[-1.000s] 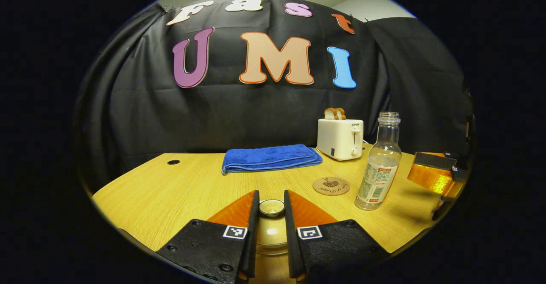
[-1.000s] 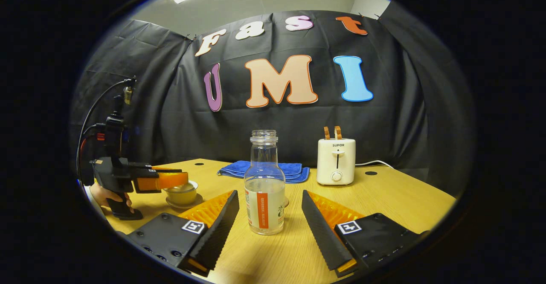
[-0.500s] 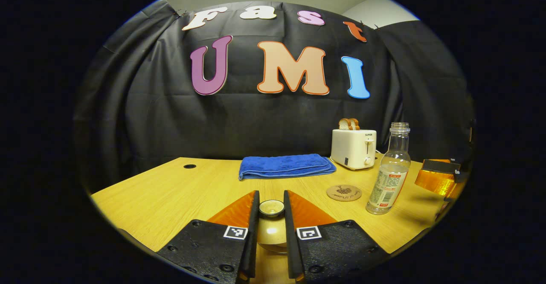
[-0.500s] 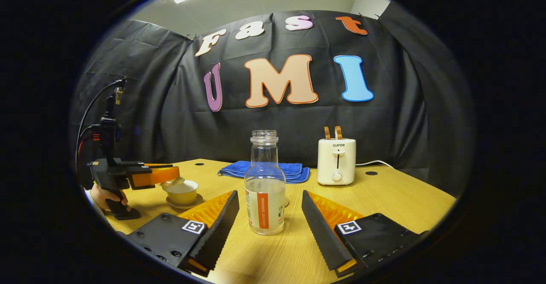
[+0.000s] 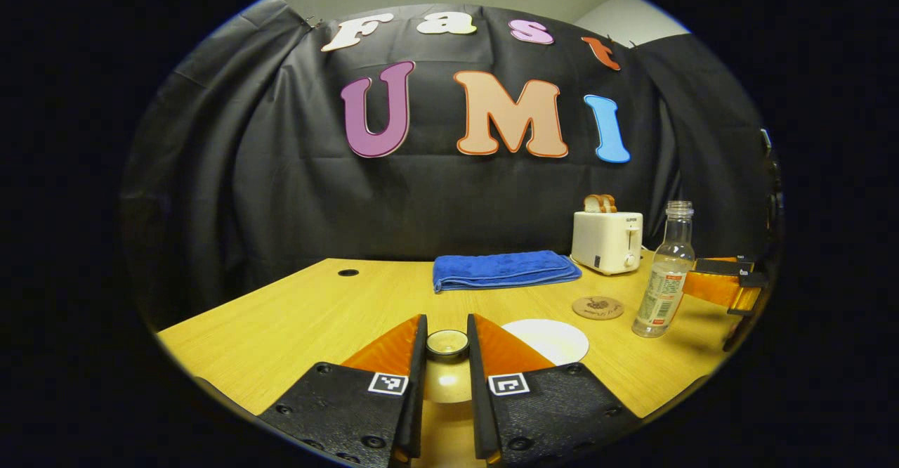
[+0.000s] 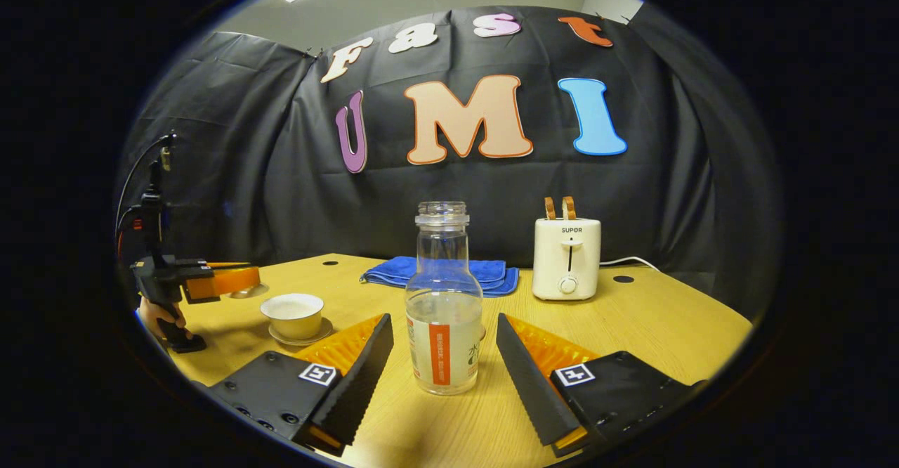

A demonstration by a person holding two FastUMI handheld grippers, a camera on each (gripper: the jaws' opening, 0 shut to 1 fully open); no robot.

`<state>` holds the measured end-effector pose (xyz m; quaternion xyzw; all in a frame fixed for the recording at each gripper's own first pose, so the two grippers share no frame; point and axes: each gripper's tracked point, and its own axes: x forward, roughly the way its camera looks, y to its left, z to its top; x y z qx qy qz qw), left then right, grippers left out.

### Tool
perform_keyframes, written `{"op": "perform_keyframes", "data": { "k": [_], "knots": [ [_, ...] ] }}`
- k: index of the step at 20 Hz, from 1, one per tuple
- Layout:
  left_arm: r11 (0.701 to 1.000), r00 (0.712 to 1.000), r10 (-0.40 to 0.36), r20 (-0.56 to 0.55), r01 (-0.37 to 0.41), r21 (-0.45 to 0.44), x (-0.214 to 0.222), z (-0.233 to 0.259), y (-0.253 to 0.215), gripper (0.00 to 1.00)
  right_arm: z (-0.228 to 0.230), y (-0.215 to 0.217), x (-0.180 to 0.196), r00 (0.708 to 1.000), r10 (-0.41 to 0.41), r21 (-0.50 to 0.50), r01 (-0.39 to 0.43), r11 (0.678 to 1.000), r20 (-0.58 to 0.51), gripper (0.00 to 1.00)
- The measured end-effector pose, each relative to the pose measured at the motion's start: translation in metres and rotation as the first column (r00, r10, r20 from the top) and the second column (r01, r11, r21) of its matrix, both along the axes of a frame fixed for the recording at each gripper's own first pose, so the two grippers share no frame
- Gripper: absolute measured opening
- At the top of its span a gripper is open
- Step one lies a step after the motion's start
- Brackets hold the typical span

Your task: Open the teacup lid with one hand, grasp the water bottle and pour water into the teacup with the other hand; after pouring, place the water bottle on the coaster and then close the teacup lid.

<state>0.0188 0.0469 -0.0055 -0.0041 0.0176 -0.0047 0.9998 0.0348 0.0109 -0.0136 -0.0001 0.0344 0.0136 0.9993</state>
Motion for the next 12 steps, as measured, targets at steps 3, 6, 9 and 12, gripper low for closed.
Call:
{"op": "perform_keyframes", "data": {
  "k": [3,6,9,12],
  "knots": [
    [1.0,1.0,0.0,0.012,0.0,0.004,-0.003,0.001,0.007,0.27,-0.01,0.004,0.012,0.998,0.007,-0.007,-0.007,1.0,-0.055,0.96],
    [1.0,1.0,0.014,0.02,-0.014,0.004,-0.006,0.002,0.016,0.27,-0.019,0.003,0.022,0.994,-0.005,-0.009,0.004,1.0,-0.11,0.96],
    [1.0,0.999,0.02,0.035,-0.02,0.005,-0.007,0.004,0.02,0.27,-0.02,0.004,0.031,0.992,-0.014,-0.016,0.012,1.0,-0.122,0.96],
    [1.0,0.999,0.025,0.034,-0.025,0.005,-0.007,0.005,0.021,0.27,-0.023,0.004,0.036,0.99,-0.024,-0.023,0.021,1.0,-0.137,0.96]
  ]
}}
